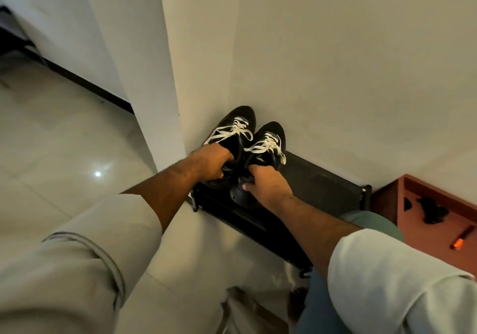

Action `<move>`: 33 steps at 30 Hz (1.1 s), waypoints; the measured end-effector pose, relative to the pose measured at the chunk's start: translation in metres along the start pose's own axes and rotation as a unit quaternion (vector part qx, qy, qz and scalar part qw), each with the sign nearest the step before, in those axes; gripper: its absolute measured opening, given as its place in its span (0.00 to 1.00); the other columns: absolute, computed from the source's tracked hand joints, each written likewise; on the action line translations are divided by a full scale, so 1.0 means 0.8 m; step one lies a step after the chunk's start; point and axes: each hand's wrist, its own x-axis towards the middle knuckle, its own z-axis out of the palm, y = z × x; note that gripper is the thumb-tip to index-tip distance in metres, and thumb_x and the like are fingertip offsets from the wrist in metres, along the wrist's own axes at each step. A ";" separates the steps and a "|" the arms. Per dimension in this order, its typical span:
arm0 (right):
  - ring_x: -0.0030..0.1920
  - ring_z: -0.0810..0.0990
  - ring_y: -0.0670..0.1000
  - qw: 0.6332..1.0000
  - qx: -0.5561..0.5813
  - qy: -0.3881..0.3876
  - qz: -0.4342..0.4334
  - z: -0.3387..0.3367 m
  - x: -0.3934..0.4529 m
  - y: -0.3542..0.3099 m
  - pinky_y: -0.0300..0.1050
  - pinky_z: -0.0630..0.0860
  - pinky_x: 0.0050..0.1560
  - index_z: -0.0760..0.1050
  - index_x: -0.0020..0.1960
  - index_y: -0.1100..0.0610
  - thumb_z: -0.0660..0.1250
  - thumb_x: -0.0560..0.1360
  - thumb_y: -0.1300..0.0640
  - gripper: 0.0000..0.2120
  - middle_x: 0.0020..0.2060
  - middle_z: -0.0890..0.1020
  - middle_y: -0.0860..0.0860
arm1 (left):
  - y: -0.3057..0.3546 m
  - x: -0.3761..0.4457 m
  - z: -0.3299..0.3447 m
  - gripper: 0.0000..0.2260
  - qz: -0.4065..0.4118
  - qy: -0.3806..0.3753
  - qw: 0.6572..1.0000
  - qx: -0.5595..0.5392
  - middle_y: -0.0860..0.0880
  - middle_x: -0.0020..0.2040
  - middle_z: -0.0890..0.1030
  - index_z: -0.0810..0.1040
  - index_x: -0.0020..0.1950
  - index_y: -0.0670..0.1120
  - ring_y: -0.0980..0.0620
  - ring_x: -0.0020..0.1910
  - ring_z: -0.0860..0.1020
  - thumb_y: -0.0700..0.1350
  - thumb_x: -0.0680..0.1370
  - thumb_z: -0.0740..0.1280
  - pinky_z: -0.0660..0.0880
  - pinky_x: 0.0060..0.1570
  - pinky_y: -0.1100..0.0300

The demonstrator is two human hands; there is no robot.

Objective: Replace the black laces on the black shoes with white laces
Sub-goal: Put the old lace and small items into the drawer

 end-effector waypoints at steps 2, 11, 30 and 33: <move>0.58 0.78 0.61 1.000 -0.006 -0.007 0.005 0.010 0.014 0.000 0.52 0.75 0.56 0.74 0.61 0.56 0.68 0.76 0.53 0.15 0.56 0.80 0.56 | -0.017 0.009 0.008 0.20 -0.011 -0.002 1.000 0.013 0.47 0.55 0.81 0.77 0.63 0.49 0.47 0.55 0.79 0.43 0.72 0.73 0.77 0.56 0.52; 0.61 0.75 0.62 0.994 -0.028 -0.076 0.072 0.038 0.040 0.015 0.53 0.73 0.58 0.69 0.67 0.57 0.67 0.77 0.55 0.20 0.60 0.77 0.59 | -0.032 0.040 0.033 0.19 -0.076 -0.072 0.994 0.032 0.43 0.61 0.79 0.75 0.68 0.46 0.43 0.60 0.76 0.41 0.76 0.69 0.74 0.61 0.52; 0.60 0.78 0.56 0.985 0.009 0.078 0.151 -0.161 -0.122 0.244 0.45 0.72 0.57 0.78 0.62 0.57 0.68 0.74 0.58 0.16 0.59 0.81 0.55 | 0.358 0.108 -0.044 0.15 0.105 0.006 0.990 -0.090 0.42 0.61 0.77 0.76 0.64 0.44 0.41 0.57 0.78 0.44 0.78 0.67 0.76 0.56 0.50; 0.62 0.77 0.56 0.974 -0.022 0.062 0.217 -0.160 -0.234 0.330 0.45 0.70 0.59 0.78 0.64 0.57 0.69 0.75 0.56 0.17 0.61 0.80 0.55 | 0.477 0.099 0.017 0.16 0.195 -0.054 0.977 -0.074 0.41 0.62 0.77 0.75 0.67 0.44 0.40 0.60 0.77 0.40 0.79 0.62 0.76 0.57 0.52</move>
